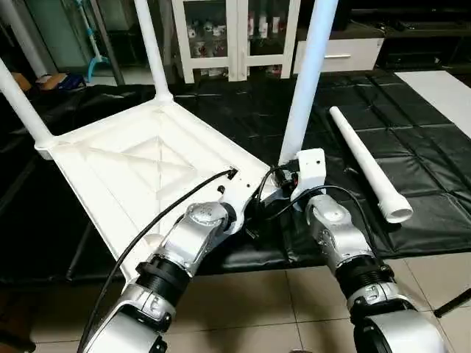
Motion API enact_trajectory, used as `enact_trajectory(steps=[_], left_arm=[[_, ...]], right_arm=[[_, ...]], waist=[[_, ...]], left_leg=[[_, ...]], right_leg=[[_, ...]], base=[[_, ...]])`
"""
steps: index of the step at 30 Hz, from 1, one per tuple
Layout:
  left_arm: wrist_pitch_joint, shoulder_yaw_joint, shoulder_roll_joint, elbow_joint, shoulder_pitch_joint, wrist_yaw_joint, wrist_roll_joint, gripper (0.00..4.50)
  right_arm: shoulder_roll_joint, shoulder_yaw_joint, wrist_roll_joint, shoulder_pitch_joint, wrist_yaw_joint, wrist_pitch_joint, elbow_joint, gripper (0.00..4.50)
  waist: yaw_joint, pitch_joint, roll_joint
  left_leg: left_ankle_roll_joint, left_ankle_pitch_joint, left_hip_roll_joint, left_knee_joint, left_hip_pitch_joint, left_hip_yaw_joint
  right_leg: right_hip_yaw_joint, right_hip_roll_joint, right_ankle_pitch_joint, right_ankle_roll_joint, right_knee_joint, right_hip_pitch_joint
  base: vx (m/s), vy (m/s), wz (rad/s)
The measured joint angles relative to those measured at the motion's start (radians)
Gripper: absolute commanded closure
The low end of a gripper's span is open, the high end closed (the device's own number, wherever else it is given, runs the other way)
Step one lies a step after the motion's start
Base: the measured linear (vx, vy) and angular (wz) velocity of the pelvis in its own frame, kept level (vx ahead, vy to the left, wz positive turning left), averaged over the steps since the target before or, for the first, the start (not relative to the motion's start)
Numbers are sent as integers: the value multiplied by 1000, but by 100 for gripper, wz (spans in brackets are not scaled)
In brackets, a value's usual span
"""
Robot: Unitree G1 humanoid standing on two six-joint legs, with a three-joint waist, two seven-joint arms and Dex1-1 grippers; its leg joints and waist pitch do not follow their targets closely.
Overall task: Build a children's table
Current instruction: Rotate leg to tighten
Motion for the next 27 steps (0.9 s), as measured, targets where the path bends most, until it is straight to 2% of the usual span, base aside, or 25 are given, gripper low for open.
enact_trajectory(steps=[2,3,4,7,8,9,12,13,17,20,23,27], left_arm=[[-6,-5,9,-9,5,-14,0,450],[-15,-10,17,-20,12,-27,1,450],[-23,-14,25,-28,18,-36,1,450],[-40,-14,65,-58,40,-73,0,450],[-42,-15,68,-63,42,-82,1,450],[-43,-17,70,-68,43,-90,1,450],[-61,-23,82,-71,48,-111,0,450],[-64,-23,85,-69,48,-114,1,450],[-87,-22,109,-57,49,-120,0,450],[-110,-11,127,-37,45,-125,1,450],[-118,-2,131,-21,39,-126,1,450],[-135,3,133,-4,36,-128,8,450]], right_arm=[[-15,-3,8,3,49,-3,-1,261],[-38,-1,9,10,81,-17,-5,205],[-52,-3,18,16,115,-23,-13,191],[-91,2,46,44,221,-42,-88,185],[-99,2,51,49,239,-42,-101,170],[-115,2,61,61,268,-41,-122,153],[-194,3,93,107,387,-31,-212,140],[-202,3,93,112,402,-30,-223,123],[-285,5,80,175,461,8,-260,106],[-347,64,66,289,541,84,-336,106],[-336,138,55,386,580,154,-425,106],[-295,165,69,410,574,190,-547,106]], waist=[[1,0,0],[2,0,0],[1,0,1],[4,0,2],[6,0,2],[11,-1,2],[26,-2,4],[26,-2,4],[26,-2,4],[21,-1,4],[15,-1,4],[11,1,6]], left_leg=[[0,0,0,-1,0,0],[0,0,0,-1,0,0],[0,0,0,-2,0,0],[0,0,1,-5,0,0],[0,0,2,-6,1,1],[0,0,2,-6,1,1],[6,3,2,-5,2,3],[6,3,2,-5,3,4],[4,2,1,-5,3,5],[0,0,2,-5,4,5],[0,0,2,-7,4,2],[0,0,2,-7,3,2]], right_leg=[[0,0,1,-2,0,0],[0,0,2,-3,0,0],[0,0,2,-4,0,0],[-2,0,1,-2,1,0],[-2,0,0,-1,1,0],[-2,0,0,0,1,-1],[-1,0,-1,1,1,-1],[0,0,0,1,1,-1],[2,0,-1,1,0,1],[2,1,-2,3,0,2],[0,2,-5,9,0,1],[1,2,-6,10,0,0]], base=[[0,0,0],[0,0,0],[0,0,0],[0,0,0],[0,0,0],[0,0,0],[0,0,0],[0,0,0],[0,0,0],[0,0,0],[0,0,0],[0,0,0]])
